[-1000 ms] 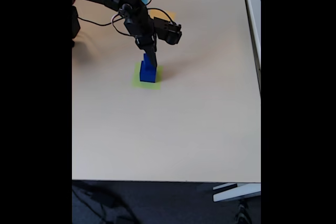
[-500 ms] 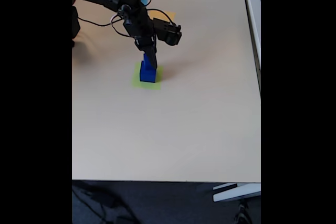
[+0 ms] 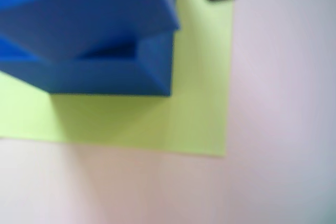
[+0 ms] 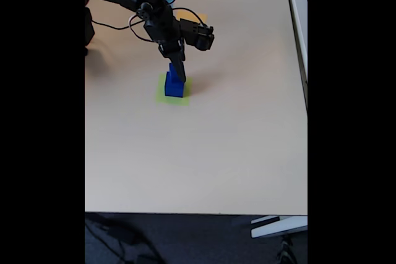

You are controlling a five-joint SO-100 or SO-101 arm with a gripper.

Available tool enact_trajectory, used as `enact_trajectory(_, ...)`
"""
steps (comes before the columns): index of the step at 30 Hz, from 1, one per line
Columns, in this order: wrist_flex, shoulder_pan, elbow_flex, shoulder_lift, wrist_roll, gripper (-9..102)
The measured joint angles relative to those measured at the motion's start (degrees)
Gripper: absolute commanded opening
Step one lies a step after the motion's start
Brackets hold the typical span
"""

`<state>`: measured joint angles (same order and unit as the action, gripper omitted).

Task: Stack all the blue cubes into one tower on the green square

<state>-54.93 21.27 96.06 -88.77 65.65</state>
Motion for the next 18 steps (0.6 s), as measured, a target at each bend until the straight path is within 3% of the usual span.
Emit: enact_trajectory(18, 0.0, 1.8, 0.3, 0.0, -2.4, 37)
